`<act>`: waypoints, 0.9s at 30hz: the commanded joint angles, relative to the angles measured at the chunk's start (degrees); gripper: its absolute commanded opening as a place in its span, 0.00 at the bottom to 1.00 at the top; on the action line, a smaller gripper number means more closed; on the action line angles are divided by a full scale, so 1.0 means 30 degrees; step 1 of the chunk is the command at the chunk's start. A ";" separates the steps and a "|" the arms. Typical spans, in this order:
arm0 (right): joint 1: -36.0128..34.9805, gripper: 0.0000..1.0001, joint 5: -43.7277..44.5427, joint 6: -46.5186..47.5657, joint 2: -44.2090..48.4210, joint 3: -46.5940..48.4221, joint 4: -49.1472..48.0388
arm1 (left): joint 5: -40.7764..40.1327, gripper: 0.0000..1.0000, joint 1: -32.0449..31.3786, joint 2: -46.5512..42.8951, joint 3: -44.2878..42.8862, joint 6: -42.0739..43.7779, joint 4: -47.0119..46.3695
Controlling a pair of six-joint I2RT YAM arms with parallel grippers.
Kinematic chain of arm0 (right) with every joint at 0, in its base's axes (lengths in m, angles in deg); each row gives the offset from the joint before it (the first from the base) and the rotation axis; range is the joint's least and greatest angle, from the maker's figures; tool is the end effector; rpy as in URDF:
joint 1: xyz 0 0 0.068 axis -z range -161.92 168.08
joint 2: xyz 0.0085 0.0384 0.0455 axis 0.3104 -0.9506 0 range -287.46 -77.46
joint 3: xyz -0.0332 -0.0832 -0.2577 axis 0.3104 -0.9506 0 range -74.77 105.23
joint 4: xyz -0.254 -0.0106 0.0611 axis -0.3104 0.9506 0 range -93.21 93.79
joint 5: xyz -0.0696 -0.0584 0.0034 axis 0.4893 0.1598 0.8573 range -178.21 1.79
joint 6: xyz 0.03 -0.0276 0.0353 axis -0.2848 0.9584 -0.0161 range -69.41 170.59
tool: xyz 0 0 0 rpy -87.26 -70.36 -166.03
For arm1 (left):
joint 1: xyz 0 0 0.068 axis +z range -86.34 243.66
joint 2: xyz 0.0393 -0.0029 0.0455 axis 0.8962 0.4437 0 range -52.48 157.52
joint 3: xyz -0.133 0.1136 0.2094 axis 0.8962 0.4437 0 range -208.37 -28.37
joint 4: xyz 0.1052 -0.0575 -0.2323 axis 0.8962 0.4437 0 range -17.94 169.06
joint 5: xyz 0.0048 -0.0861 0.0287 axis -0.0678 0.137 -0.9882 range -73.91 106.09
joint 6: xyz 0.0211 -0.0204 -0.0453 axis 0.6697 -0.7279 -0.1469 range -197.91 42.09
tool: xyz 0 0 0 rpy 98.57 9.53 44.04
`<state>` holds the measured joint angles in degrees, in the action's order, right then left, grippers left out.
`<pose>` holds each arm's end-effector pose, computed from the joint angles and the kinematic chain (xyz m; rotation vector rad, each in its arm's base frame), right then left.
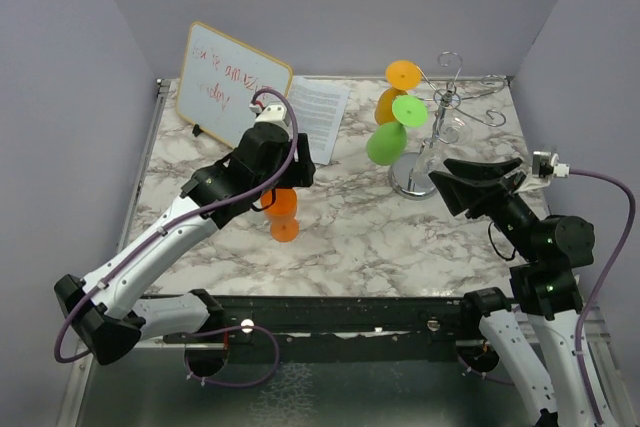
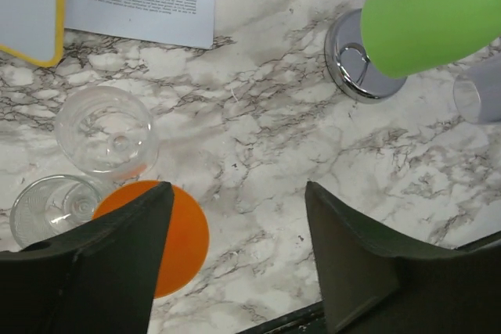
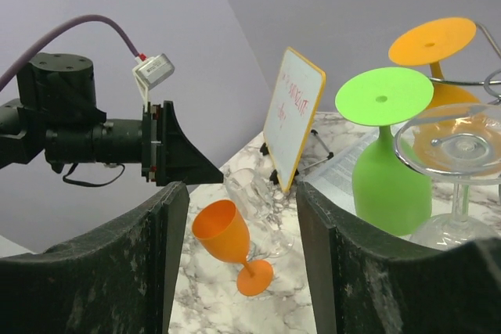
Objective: Place the wine glass upside down on the wine glass rack
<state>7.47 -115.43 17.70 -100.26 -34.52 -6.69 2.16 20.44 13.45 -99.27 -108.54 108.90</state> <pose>0.0866 0.0327 0.3842 -0.1870 1.2905 0.9390 0.1832 -0.1604 0.3782 0.0905 2.1490 -0.5069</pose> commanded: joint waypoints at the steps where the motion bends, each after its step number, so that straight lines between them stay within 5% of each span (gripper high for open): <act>1: -0.0105 0.58 -0.0006 -0.0631 -0.0190 0.0374 -0.0050 | -0.1581 0.64 0.0066 0.0770 -0.1005 0.0149 0.0961; 7: -0.0114 0.55 0.0286 -0.0550 0.0122 0.0316 0.0172 | -0.3787 0.58 0.0885 0.3149 -0.2659 -0.0072 0.2702; 14: -0.0080 0.55 0.0399 -0.0182 0.0259 0.0309 0.0567 | -0.2982 0.55 0.1985 0.5089 -0.2950 0.0211 0.2480; 27: -0.0083 0.54 0.0283 -0.0461 0.0329 0.0053 0.0713 | -0.1410 0.31 0.2894 0.7182 -0.2712 0.0601 0.1907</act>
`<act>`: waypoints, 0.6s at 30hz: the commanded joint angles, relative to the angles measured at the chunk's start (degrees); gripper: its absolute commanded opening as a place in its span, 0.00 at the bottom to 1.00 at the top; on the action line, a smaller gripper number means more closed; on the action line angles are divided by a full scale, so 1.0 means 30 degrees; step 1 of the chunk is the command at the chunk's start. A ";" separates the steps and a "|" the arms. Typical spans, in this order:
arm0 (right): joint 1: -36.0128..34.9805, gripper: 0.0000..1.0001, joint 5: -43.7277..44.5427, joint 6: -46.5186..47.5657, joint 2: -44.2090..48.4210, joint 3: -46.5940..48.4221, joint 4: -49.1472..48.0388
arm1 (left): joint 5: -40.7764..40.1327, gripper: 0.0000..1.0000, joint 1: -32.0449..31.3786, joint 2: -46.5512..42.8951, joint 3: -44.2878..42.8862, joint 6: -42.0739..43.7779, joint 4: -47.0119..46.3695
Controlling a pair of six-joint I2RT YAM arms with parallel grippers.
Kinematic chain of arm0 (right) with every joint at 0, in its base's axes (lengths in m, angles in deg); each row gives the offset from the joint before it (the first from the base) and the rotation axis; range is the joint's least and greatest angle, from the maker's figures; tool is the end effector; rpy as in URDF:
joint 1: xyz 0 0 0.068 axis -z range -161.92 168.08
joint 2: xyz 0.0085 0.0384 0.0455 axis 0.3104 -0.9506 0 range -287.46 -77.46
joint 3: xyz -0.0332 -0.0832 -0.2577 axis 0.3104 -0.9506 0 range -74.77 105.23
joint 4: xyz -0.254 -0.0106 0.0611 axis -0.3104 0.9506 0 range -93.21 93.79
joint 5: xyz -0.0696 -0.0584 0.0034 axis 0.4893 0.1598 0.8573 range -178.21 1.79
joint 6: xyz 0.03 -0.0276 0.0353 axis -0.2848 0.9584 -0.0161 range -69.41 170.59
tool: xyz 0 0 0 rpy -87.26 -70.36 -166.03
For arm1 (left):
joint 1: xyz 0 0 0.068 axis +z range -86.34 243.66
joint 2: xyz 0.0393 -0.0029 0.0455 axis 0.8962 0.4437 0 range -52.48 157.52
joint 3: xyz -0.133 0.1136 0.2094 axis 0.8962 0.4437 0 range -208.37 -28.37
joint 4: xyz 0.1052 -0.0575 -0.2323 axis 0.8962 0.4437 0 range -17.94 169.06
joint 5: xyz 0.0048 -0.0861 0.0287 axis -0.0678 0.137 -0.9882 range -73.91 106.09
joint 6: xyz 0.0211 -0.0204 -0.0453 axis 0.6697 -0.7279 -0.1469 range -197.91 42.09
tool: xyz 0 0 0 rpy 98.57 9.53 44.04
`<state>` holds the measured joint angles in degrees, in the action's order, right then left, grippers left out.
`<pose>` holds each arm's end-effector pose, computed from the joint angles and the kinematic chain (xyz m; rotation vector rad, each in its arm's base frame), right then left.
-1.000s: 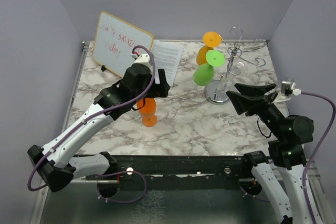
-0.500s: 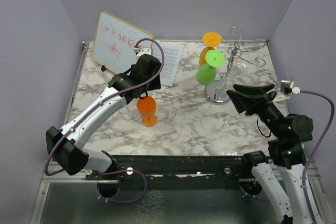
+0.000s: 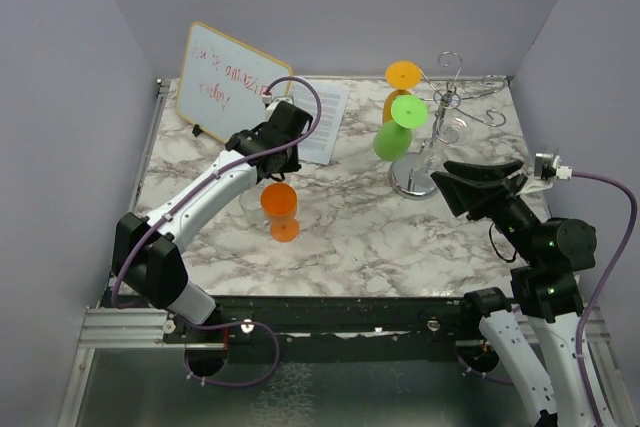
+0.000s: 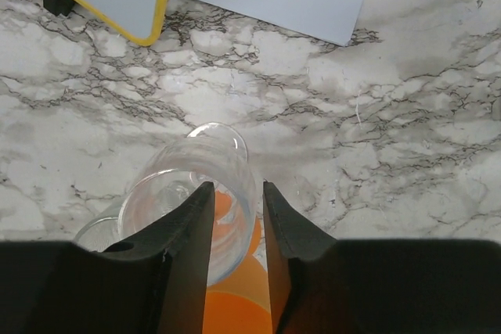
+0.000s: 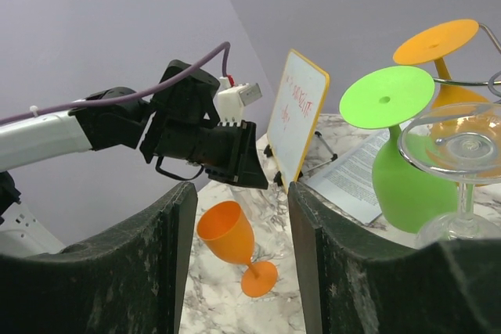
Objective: Place the wine glass upside down on the wine glass rack
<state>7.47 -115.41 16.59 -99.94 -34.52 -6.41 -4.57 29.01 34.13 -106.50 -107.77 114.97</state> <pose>0.0853 0.0324 0.3842 -0.1746 1.2936 0.9553 0.2724 -0.1730 0.3164 -0.0525 2.3916 -0.0783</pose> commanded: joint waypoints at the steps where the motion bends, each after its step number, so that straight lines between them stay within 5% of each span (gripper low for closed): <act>1: -0.0098 0.53 0.0311 -0.0114 0.0230 0.0045 0.0649 | 0.1052 0.29 0.0038 0.0370 -0.0336 0.0632 -0.0099; 10: -0.0111 0.50 0.0783 -0.1119 0.0371 -0.0020 0.0650 | 0.3952 0.00 0.0038 0.0612 -0.1084 0.2085 -0.0073; 18: -0.0103 0.47 0.1674 -0.4552 0.1414 -0.1215 0.1874 | 0.6827 0.00 -0.0870 -0.0298 -0.1451 0.2265 -0.0560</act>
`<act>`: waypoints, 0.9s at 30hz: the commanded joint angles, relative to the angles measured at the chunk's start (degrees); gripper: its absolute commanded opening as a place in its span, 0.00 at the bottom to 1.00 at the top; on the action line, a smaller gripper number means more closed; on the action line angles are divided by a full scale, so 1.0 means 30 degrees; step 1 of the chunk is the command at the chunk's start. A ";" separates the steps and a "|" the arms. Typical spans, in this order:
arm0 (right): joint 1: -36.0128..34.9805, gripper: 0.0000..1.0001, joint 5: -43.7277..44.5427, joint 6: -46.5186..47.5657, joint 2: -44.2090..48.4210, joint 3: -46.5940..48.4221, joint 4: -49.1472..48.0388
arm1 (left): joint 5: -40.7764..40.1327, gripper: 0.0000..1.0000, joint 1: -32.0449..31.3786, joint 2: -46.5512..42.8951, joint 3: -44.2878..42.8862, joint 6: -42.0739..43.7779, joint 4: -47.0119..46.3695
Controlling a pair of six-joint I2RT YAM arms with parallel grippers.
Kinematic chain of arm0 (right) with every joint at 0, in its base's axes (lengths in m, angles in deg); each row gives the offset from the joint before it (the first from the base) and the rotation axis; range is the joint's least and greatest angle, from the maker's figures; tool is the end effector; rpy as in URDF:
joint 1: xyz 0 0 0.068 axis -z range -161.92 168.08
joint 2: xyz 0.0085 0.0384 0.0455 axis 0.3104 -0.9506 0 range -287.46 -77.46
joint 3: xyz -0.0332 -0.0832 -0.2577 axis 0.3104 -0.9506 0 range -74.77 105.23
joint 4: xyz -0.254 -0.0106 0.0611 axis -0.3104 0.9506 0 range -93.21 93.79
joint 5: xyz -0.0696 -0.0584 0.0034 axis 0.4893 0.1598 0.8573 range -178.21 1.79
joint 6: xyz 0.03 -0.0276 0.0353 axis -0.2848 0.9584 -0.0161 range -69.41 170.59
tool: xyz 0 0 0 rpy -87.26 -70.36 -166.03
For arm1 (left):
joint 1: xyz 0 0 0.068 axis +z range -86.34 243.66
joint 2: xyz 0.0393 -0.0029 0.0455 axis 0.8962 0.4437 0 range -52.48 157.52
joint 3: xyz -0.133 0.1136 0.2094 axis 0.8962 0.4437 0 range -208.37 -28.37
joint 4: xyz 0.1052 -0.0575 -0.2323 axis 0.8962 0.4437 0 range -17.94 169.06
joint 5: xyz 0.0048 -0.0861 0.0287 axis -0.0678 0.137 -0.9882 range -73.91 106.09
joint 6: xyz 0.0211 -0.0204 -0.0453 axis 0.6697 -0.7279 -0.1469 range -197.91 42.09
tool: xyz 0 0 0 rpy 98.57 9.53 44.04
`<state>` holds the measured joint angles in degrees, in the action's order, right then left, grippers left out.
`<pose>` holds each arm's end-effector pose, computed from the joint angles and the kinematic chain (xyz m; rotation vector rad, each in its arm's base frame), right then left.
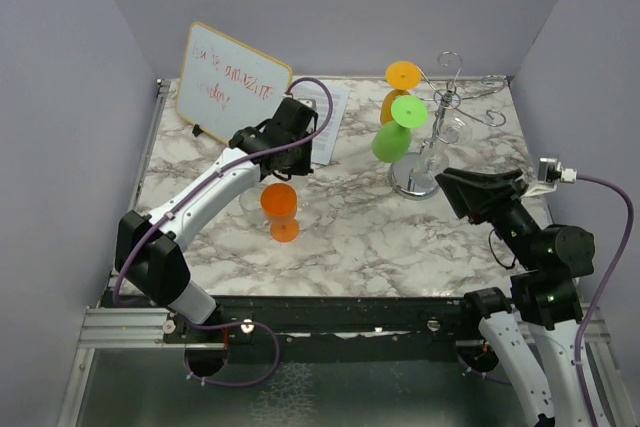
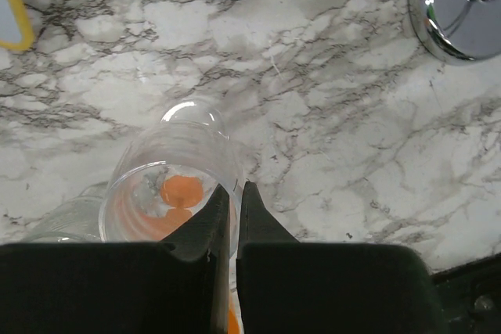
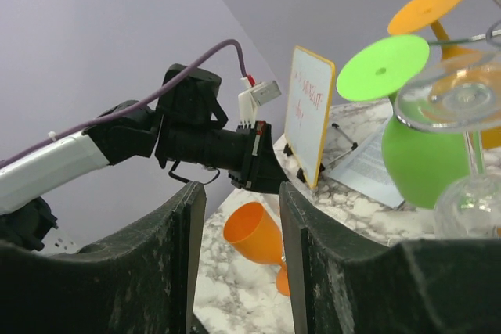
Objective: Place the wine glass upside down on the wine glass rack
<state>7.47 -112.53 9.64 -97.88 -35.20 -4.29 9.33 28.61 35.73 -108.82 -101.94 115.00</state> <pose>0.0802 0.0298 0.3795 -0.0461 1.3183 1.0307 0.2740 -0.1871 0.3191 0.1854 2.4652 -0.3081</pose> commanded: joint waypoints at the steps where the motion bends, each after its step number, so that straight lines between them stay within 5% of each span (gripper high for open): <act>1: -0.0097 0.47 0.0780 -0.2658 0.0944 -0.1214 0.1454 | 0.2236 0.00 -0.0999 -0.0990 -0.0565 0.0205 -0.0751; 7: -0.0099 0.60 0.1417 -0.4287 0.2387 -0.1952 0.4410 | 0.1570 0.00 -0.3623 -0.1621 0.0938 -0.0607 -0.2761; 17: -0.0094 0.57 0.3276 -0.7425 0.2952 -0.1724 1.4281 | 0.0268 0.00 -0.6597 -0.3617 0.5145 -0.1243 -0.9150; 27: -0.0096 0.60 0.2753 -1.2425 0.2246 -0.4692 1.5150 | 0.0825 0.00 -0.7766 -0.4948 0.6959 -0.1384 -1.2254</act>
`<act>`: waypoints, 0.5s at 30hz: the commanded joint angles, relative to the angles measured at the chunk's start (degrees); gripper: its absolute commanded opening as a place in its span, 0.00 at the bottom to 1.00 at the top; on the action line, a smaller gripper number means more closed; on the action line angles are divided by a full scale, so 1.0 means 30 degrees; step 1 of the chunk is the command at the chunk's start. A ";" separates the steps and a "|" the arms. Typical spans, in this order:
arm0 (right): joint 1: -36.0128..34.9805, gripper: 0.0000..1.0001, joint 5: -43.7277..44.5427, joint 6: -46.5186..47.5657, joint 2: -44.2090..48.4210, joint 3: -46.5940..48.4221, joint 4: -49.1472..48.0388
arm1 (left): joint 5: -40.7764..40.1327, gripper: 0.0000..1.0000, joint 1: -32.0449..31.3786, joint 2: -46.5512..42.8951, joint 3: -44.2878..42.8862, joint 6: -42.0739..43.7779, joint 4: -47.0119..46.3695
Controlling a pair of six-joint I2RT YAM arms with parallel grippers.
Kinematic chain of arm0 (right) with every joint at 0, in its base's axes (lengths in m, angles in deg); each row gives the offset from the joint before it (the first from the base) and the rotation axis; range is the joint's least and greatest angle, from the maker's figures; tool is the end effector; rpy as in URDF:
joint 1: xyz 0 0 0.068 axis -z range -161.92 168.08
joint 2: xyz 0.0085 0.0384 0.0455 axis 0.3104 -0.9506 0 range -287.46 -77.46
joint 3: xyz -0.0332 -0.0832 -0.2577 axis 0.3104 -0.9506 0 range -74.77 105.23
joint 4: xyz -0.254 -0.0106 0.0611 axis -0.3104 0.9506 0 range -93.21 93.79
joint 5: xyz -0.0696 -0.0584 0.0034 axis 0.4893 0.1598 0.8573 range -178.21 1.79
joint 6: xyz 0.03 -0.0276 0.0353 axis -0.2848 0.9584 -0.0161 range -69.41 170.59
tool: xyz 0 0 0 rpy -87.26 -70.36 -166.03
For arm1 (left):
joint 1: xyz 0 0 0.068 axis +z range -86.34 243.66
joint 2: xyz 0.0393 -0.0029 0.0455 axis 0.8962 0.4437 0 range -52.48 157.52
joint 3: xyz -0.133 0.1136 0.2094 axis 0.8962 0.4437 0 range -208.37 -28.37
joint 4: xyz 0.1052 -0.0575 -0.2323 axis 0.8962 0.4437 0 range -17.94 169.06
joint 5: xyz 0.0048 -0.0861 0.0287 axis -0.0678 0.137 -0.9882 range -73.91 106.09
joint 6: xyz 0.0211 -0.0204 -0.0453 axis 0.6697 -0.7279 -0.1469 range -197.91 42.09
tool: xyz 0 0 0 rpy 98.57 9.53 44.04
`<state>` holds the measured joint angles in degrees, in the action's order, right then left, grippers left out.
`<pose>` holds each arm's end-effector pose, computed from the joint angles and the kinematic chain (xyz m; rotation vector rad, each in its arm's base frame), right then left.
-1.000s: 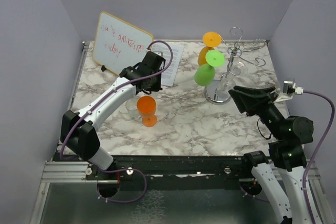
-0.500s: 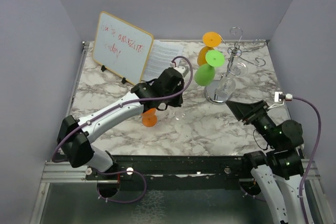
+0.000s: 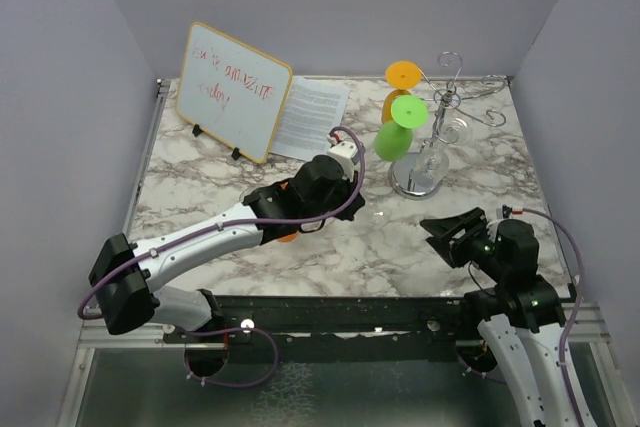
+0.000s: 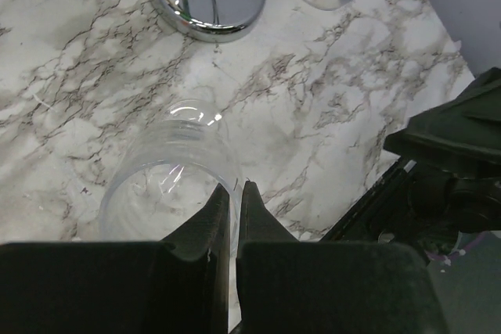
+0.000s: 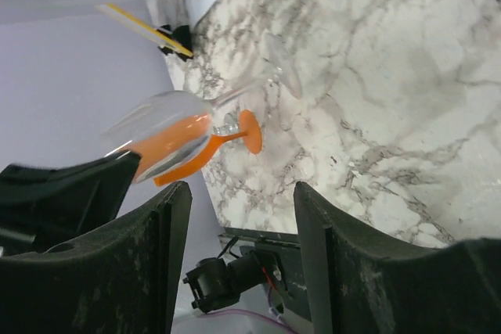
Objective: Place the wine glass upside down on the wine glass rack
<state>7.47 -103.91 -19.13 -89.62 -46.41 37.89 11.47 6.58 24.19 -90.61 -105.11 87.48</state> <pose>0.0756 0.0238 0.2495 0.9087 1.9917 1.1276 0.1688 -0.2555 0.3129 0.5158 2.1319 -0.7864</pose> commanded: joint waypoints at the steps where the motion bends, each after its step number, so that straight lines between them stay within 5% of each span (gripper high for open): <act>1: -0.0110 0.59 -0.0367 -0.3595 -0.0749 -0.1257 0.1057 | 0.0267 0.00 -0.0562 -0.1210 0.1209 -0.0439 -0.3652; 8: -0.0097 0.53 -0.3419 -0.9290 -0.1349 -0.3176 -0.1286 | 0.0001 0.00 -0.1918 -0.1503 0.3175 -0.0571 -0.7502; 15: -0.0103 0.53 -0.3295 -1.1012 -0.1997 -0.3675 -0.2572 | -0.1734 0.00 -0.3469 -0.0826 0.3894 0.0541 -0.9899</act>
<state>7.47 -111.52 -46.38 -94.21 -56.64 33.74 10.57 -1.55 21.45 -78.90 -105.76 67.33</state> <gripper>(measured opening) 0.531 0.024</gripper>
